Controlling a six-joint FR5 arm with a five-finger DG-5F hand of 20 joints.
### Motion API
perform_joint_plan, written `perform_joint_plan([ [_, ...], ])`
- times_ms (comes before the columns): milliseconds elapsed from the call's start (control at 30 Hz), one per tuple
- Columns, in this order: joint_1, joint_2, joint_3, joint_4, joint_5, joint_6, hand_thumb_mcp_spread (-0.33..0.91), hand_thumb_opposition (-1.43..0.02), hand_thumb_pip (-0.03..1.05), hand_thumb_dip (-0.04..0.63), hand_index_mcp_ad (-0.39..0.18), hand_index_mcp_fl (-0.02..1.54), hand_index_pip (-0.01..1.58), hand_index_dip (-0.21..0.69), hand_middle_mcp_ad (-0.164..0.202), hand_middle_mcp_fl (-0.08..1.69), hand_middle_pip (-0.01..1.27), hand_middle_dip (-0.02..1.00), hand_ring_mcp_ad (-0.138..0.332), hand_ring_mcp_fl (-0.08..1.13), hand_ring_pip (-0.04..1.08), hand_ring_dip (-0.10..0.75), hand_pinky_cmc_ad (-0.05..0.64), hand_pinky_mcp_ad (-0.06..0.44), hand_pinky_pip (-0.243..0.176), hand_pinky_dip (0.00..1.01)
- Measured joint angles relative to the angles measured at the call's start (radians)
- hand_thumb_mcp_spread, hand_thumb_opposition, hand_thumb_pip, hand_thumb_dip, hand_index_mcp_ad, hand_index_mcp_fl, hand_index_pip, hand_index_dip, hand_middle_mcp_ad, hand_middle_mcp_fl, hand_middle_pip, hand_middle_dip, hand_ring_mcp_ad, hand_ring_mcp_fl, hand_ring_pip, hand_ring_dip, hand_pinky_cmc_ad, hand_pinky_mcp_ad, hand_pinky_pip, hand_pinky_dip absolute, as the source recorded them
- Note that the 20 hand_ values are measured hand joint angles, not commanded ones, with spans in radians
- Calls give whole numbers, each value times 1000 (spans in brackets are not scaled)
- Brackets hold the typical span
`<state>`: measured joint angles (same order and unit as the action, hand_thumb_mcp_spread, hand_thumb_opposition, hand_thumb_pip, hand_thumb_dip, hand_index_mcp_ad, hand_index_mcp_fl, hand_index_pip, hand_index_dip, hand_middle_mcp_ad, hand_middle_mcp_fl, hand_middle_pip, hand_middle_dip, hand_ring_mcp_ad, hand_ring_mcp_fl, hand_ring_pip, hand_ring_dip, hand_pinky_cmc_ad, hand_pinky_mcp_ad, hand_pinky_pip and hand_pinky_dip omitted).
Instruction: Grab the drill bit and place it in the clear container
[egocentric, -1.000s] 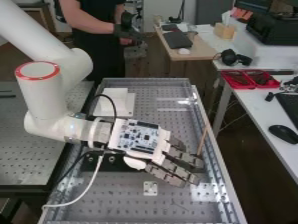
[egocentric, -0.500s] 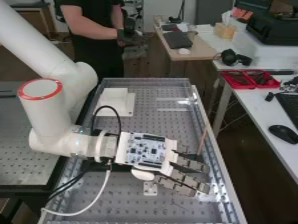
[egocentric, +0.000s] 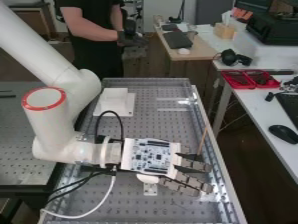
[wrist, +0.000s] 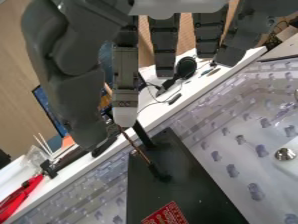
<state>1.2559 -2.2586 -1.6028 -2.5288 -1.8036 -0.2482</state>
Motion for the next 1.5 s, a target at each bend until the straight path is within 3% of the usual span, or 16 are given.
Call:
perform_joint_plan([
  [300,1,-1,-5,21,2,-28,534,-817,518,213,-87,239,1414,283,108,147,134,175,264,-5,82,-3,300,197,-91,180],
  [367,1,-2,-5,30,2,-22,532,-817,515,213,-87,257,1414,283,93,147,134,175,264,-3,82,-3,298,201,-94,180],
  [567,-6,-16,-2,52,-15,23,560,-834,510,215,-87,304,1382,276,91,147,134,180,265,0,82,-3,302,201,-91,180],
  [1033,-18,-27,-8,103,-57,1,564,-840,494,215,-87,374,1295,232,94,187,138,188,265,14,82,-3,305,197,-91,180],
  [1167,-23,-32,-6,110,-81,-6,567,-846,494,215,-119,375,1295,236,91,187,134,188,265,14,82,-3,305,202,-91,180],
  [1500,-41,-47,6,139,-125,-10,595,-864,494,211,-136,405,1306,232,91,188,134,188,257,16,82,-3,305,202,-91,180],
])
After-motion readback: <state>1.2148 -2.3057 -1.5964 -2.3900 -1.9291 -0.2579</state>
